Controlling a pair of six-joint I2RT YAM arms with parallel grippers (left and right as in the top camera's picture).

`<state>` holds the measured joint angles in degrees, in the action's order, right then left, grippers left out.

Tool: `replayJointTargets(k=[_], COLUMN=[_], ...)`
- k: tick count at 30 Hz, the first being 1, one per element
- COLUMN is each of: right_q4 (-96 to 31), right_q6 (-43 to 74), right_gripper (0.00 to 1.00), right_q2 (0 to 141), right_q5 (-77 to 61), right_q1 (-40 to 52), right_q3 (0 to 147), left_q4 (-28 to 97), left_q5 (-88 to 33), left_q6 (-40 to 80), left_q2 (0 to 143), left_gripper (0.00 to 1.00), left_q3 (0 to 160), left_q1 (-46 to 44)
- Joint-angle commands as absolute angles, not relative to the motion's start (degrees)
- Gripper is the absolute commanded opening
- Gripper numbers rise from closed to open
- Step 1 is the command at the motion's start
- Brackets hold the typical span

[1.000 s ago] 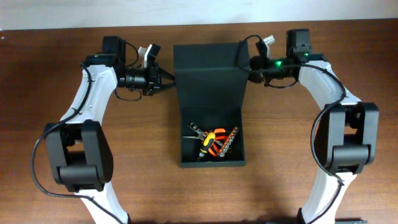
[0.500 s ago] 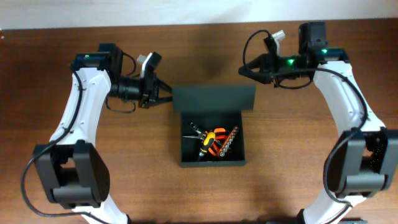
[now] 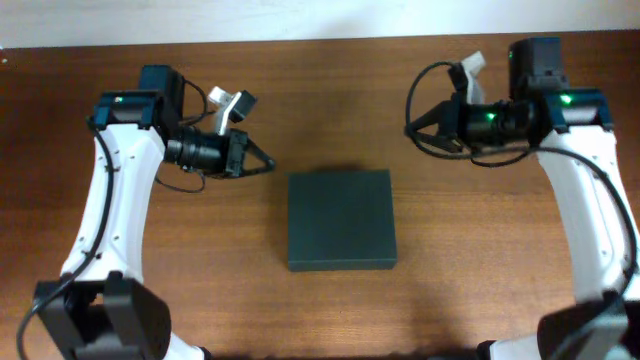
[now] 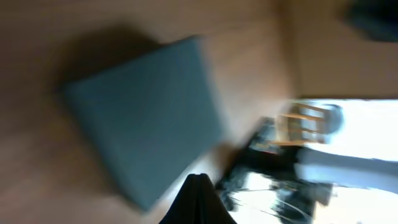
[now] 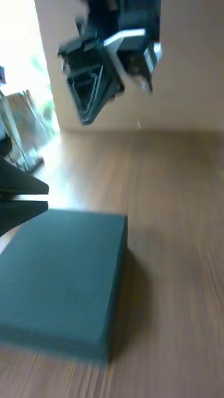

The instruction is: Pack container

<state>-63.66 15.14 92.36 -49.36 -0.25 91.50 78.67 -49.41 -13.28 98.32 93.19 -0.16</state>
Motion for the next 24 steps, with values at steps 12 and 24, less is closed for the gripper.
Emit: replayJointTargets(k=[12,24], right_q4=[-91.4,-97.3], right_q6=[12.2,10.3], right_gripper=[0.04,0.04], right_q2=[81.7,71.5], right_q5=[-0.8,-0.4], right_q1=[-0.5,-0.4], right_q3=[92.4,92.2], left_q4=[76.5,81.0], left_q5=[4.6,3.9], left_q6=[6.9,8.2], left_q2=[77.0,66.8], left_gripper=[0.02,0.02], left_q3=[92.9,84.9], left_q1=[0.6,0.7])
